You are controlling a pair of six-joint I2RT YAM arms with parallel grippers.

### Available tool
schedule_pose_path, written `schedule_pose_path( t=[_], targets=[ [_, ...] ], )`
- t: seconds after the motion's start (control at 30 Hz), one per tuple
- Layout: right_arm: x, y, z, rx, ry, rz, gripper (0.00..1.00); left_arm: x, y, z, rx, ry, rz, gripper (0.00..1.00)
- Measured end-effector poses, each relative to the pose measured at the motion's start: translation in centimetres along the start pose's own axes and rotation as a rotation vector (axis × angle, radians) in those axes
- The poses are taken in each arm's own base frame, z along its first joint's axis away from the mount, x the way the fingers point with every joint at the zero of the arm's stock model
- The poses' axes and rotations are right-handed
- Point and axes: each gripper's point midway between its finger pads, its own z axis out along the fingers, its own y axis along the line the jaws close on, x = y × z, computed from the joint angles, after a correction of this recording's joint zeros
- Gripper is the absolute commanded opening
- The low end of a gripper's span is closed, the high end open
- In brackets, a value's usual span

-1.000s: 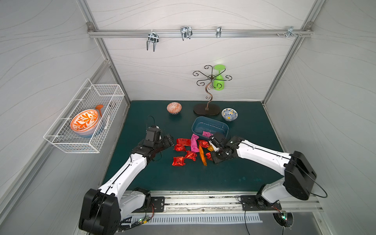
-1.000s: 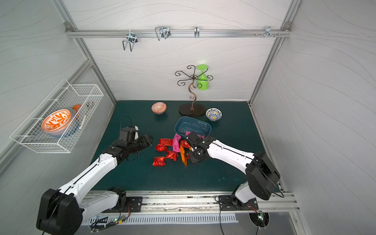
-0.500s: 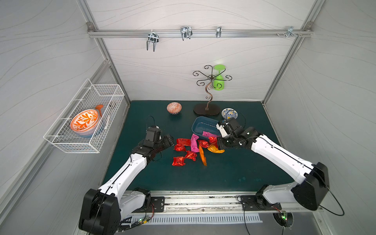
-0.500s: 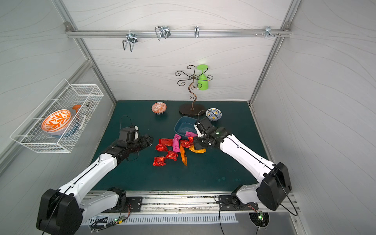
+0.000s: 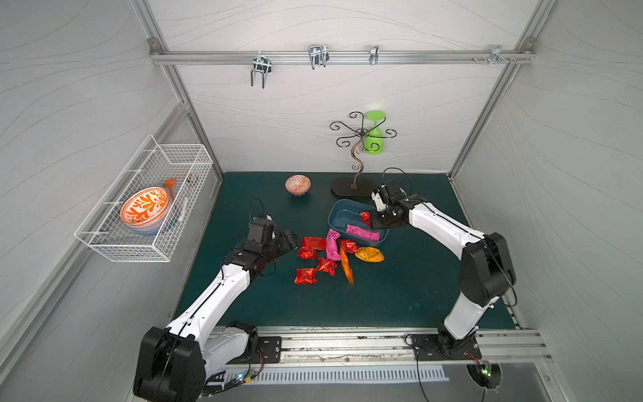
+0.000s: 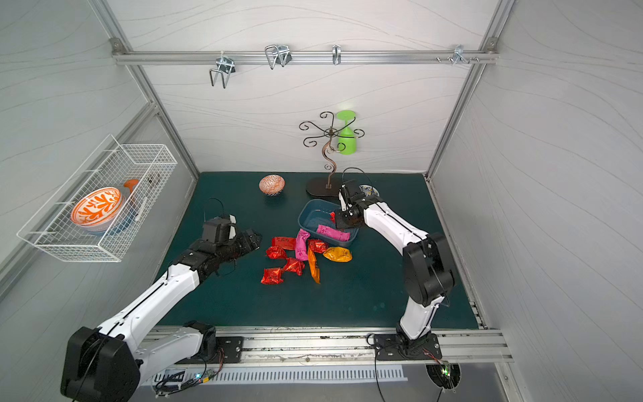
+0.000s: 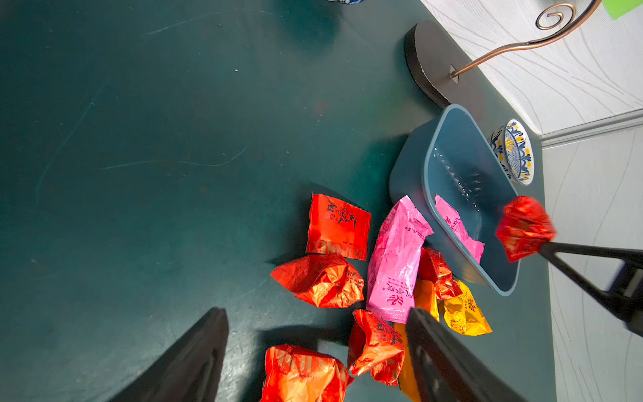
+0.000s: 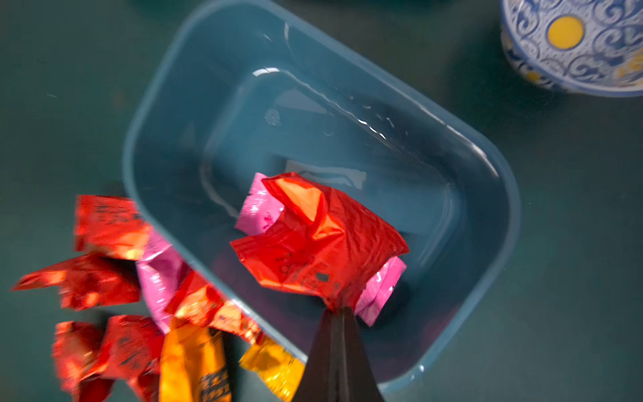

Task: Put the tea bags into the storage box
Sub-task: Place the tea bag in the storage box, then pick up the tea bag from the center of the board.

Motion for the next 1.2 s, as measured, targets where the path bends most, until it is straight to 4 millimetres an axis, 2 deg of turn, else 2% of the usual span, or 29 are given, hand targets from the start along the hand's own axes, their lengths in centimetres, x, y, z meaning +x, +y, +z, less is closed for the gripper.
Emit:
schedule_pose_path(
  t=[0.1,0.13,0.23,0.27,0.4,0.47,0.67,0.77,0.97,1.1,1.2],
  targets=[
    [0.5,-0.5,1.4,0.024,0.033,-0.008,0.0,0.0,0.0,0.0,0.001,0.001,-0.003,0.85],
    [0.5,-0.5,1.7,0.028,0.04,-0.009,0.05,0.0,0.0,0.0,0.001,0.002,-0.004,0.85],
    [0.7,-0.7,1.9,0.035,0.049,-0.011,0.37,0.1,-0.1,0.0,0.004,0.005,-0.005,0.85],
    [0.7,-0.7,1.8,0.035,0.049,-0.011,0.44,0.1,-0.1,0.0,0.005,0.006,-0.005,0.85],
    [0.8,-0.5,1.1,0.014,0.042,0.004,0.51,0.2,-0.2,0.0,0.012,0.013,-0.007,0.85],
    [1.2,-0.4,-0.3,-0.013,0.029,0.033,0.55,0.3,-0.2,0.0,0.015,0.019,-0.009,0.85],
    [2.9,0.0,-5.6,-0.12,-0.045,0.12,0.62,0.6,-0.3,0.0,0.022,0.031,-0.012,0.85],
    [5.6,0.1,-6.7,-0.181,-0.034,0.184,0.63,0.6,-0.4,0.0,0.025,0.034,-0.015,0.85],
    [11.6,-0.6,-5.1,-0.239,0.076,0.336,0.65,0.8,-0.4,0.1,0.028,0.044,-0.026,0.85],
    [13.5,-1.3,-3.6,-0.262,0.122,0.44,0.63,0.9,-0.5,0.2,0.031,0.05,-0.034,0.85],
    [13.9,-1.3,-2.5,-0.289,0.138,0.5,0.62,0.9,-0.5,0.2,0.033,0.051,-0.035,0.85]
  ],
)
